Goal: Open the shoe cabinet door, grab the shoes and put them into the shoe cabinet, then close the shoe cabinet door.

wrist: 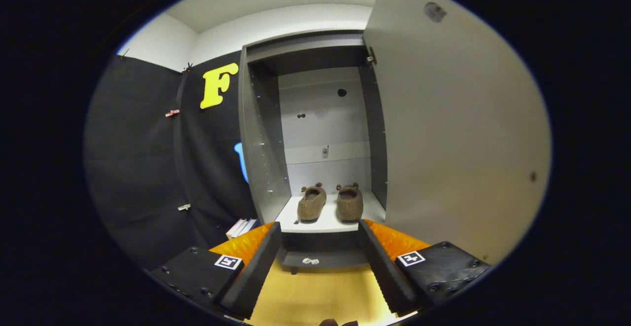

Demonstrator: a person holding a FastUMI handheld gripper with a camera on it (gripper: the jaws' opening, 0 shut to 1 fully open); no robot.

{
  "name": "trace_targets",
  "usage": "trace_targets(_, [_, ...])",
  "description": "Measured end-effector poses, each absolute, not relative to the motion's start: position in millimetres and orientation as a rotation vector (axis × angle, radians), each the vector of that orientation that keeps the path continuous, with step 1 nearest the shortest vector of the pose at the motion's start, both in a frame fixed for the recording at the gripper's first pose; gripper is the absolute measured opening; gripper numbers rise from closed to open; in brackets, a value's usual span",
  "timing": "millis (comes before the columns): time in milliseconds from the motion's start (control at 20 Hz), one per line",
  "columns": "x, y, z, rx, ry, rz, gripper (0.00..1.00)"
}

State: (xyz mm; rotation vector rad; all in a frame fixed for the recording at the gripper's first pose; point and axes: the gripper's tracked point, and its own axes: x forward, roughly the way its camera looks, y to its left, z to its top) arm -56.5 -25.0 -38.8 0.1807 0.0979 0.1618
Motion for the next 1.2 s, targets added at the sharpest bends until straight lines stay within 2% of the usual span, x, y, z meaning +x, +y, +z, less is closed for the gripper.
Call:
trace_targets(350, [-150, -83, -49, 0.142, 0.099, 0.144, 0.98])
trace_targets(650, [-197, -155, -40, 0.113, 0.073, 0.079, 0.98])
trace_targets(950, [-175, -250, -29, 0.178, 0.071, -0.063, 0.98])
trace_targets(1200, [-126, -309, -35, 0.155, 0.086, -0.109, 0.98])
